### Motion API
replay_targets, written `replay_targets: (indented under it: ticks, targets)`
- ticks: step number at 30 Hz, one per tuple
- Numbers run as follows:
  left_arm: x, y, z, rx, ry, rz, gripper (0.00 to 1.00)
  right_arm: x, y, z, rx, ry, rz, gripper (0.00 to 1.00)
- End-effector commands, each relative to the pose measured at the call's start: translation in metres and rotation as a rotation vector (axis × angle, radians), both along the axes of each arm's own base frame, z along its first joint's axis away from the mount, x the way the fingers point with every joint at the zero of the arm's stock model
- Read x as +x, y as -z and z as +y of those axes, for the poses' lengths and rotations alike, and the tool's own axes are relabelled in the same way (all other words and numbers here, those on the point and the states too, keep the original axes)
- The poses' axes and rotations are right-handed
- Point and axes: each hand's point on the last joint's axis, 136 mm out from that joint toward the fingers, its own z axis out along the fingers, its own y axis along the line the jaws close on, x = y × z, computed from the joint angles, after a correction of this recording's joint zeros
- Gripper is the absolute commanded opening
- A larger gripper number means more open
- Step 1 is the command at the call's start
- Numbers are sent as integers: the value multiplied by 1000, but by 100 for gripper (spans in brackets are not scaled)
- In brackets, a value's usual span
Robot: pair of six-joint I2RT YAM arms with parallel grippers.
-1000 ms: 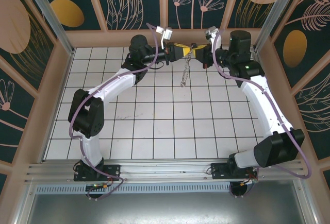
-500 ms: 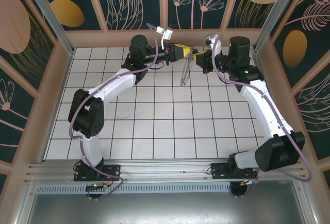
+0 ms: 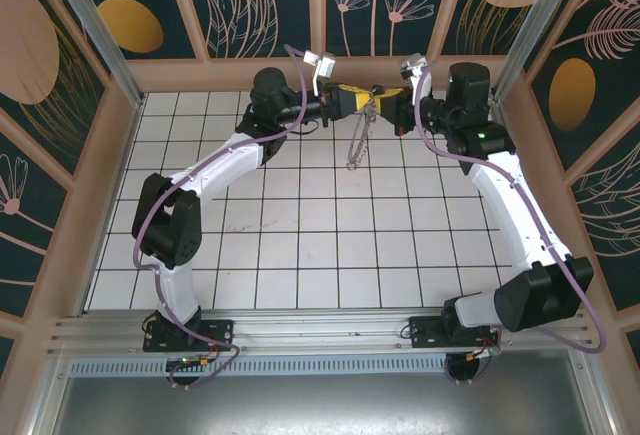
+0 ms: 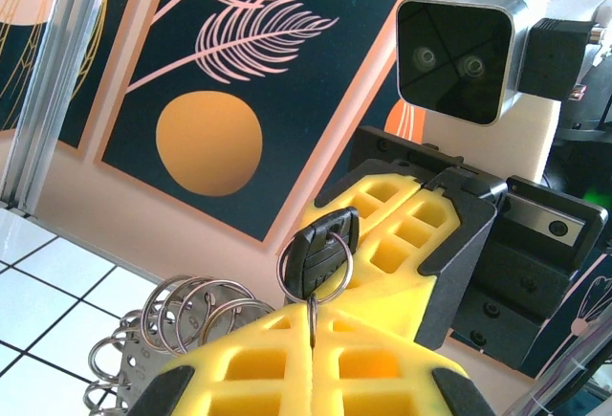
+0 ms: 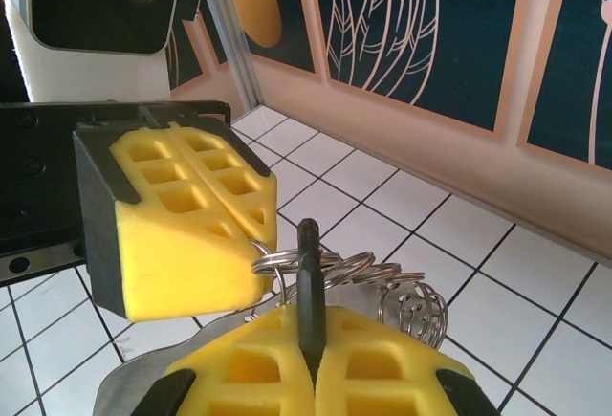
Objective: Put the keys on the keyring
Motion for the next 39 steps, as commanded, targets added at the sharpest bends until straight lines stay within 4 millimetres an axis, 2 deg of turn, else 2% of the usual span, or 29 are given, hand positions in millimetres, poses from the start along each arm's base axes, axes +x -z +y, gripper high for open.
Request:
replay_targets:
  ticks: [1,5,7,9,10,12,20,21,24,29,31,33,36,39]
  targets:
    - [-12,-31,8,-41,10,-79,0,3,-10,-1,22,6,-33,0]
    - [-7,-30,9,-37,-22,-67,2,5,-10,-1,20,11,-25,0]
    - [-1,-30,11,-38,-60,-65,21,9,-7,-1,19,13,-10,0]
    - [4,-33,17,-45,-104,-65,35,14,-2,-1,15,22,9,0]
    - [8,-34,20,-48,-132,-63,40,17,1,0,14,24,21,0]
    - [13,-38,29,-56,-176,-66,43,21,9,2,15,19,43,0]
    - [29,-50,78,-62,-352,-70,49,41,51,21,36,-26,164,0]
    - [26,-56,85,-60,-375,-80,49,44,58,27,42,-40,181,0]
    - [27,-57,96,-37,-425,-83,49,55,72,46,46,-79,224,0]
    - [23,-56,106,-27,-456,-79,49,69,96,90,38,-156,275,0]
    - [21,-55,109,-21,-464,-77,50,72,105,100,34,-176,294,0]
    - [19,-54,111,-17,-468,-77,50,69,117,108,32,-194,320,0]
    - [17,-53,113,-15,-470,-77,50,54,144,115,27,-215,373,0]
    - [15,-50,113,-18,-465,-72,50,27,174,124,38,-237,437,0]
